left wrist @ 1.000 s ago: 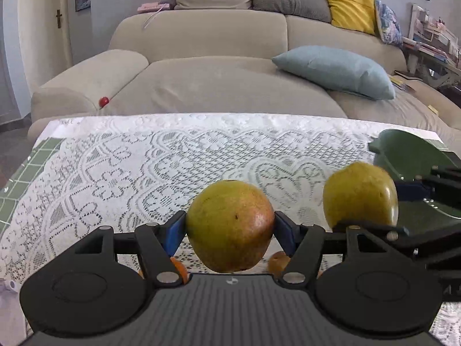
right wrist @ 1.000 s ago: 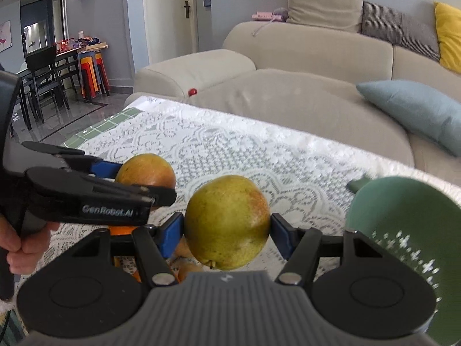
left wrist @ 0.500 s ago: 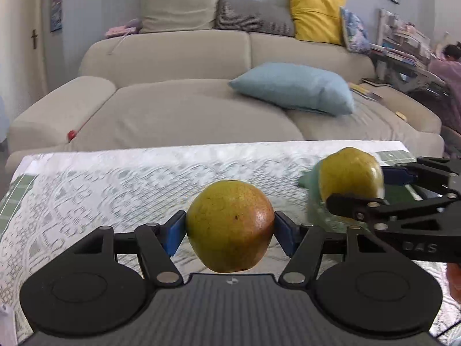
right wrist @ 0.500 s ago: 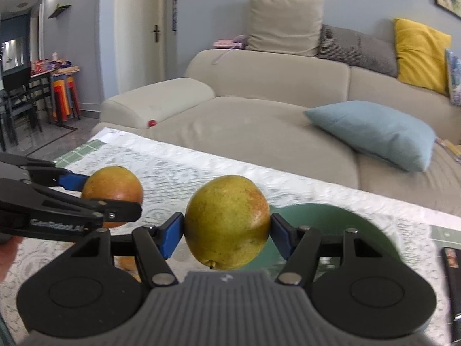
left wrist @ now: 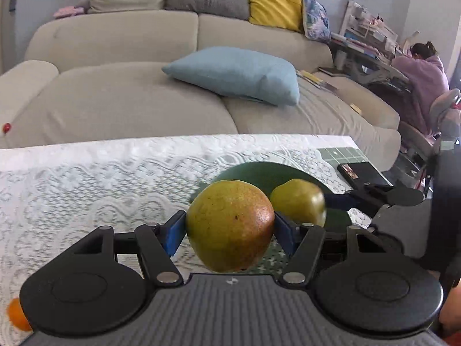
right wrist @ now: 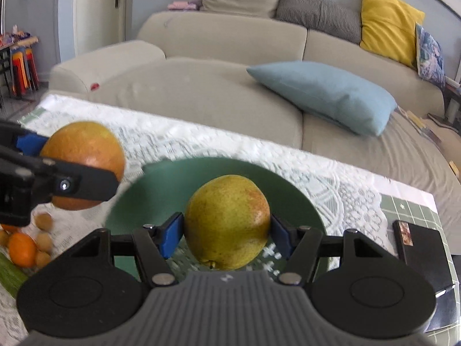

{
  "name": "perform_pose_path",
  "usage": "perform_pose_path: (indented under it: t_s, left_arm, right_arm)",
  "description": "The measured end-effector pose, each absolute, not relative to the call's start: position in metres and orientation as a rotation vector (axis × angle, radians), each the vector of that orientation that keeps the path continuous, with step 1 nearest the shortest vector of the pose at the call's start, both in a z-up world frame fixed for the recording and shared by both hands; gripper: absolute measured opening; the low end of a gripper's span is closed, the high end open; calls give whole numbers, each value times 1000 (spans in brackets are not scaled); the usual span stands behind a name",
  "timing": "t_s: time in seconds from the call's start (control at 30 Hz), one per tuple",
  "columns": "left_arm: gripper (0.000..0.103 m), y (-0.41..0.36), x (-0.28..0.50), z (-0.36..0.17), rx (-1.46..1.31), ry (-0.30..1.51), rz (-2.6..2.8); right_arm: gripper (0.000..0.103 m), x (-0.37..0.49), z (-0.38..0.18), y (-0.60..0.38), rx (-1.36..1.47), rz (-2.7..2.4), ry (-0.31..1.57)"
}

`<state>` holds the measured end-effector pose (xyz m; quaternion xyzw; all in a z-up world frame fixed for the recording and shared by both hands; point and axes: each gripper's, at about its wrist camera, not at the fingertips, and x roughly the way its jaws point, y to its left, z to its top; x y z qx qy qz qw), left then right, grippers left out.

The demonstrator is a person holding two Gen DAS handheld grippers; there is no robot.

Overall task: Organize fruits
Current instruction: 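Carry the mango and pear over the green colander and lower them in with both tools, then open both tools to release the mango and pear into the colander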

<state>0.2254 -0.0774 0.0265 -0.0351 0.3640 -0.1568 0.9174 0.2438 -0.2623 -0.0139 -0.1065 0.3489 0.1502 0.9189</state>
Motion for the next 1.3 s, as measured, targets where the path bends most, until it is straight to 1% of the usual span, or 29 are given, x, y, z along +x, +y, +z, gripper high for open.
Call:
perform_pose_path:
  t_s: [0.3, 0.63, 0.93, 1.3]
  left_arm:
    - [74, -99, 242, 6, -67, 845, -352]
    - [74, -115, 251, -10, -2, 921, -347]
    - [74, -123, 258, -18, 13, 957, -365]
    - [75, -121, 259, -17, 4, 970, -369]
  right_arm:
    - [63, 245, -31, -257, -306, 345, 797]
    - [62, 251, -41, -257, -309, 347, 842]
    - [63, 253, -49, -259, -314, 328, 877]
    - [63, 251, -47, -261, -311, 324, 878]
